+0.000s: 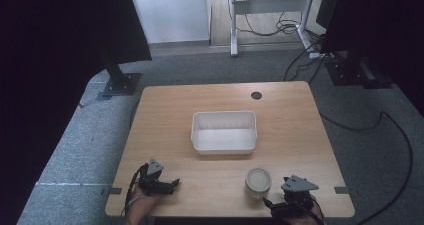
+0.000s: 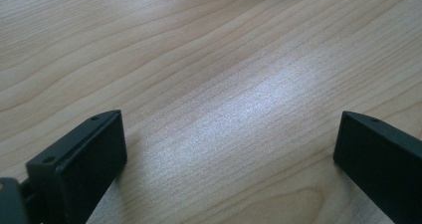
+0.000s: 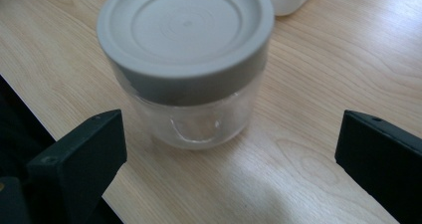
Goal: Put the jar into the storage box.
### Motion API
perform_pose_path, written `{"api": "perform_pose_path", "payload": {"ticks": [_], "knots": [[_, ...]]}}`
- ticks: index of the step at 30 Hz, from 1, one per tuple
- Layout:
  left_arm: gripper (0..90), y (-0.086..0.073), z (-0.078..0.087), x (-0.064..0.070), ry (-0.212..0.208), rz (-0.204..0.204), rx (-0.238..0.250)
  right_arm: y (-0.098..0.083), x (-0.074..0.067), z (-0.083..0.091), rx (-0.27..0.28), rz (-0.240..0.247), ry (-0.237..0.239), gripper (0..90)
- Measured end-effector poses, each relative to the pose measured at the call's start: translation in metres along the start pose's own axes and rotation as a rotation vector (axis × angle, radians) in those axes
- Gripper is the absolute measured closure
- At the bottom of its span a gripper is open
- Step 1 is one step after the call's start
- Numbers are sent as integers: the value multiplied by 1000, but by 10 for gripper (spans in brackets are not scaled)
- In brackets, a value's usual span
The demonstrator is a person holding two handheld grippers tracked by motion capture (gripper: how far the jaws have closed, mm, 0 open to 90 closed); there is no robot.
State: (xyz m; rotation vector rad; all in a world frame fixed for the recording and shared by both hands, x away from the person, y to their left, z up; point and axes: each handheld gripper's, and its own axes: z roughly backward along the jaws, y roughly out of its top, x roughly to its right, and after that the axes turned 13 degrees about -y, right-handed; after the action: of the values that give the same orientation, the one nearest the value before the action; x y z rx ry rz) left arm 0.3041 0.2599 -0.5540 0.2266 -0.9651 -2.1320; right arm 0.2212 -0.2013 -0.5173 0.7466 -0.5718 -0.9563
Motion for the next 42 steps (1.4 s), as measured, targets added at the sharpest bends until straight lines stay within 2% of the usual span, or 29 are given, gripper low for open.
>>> {"api": "perform_pose_path", "payload": {"ticks": [18, 34, 40, 42], "knots": [[1, 0, 0, 0, 0, 0, 0, 12, -13, -16, 3, 37, 8, 0], [0, 0, 0, 0, 0, 0, 0, 22, -22, -35, -8, 43, 20, 3], [0, 0, 0, 0, 0, 1, 1, 21, -24, -43, -20, 41, 21, 32], [0, 0, 0, 0, 1, 1, 0, 21, -24, -44, -20, 40, 29, 72]]}}
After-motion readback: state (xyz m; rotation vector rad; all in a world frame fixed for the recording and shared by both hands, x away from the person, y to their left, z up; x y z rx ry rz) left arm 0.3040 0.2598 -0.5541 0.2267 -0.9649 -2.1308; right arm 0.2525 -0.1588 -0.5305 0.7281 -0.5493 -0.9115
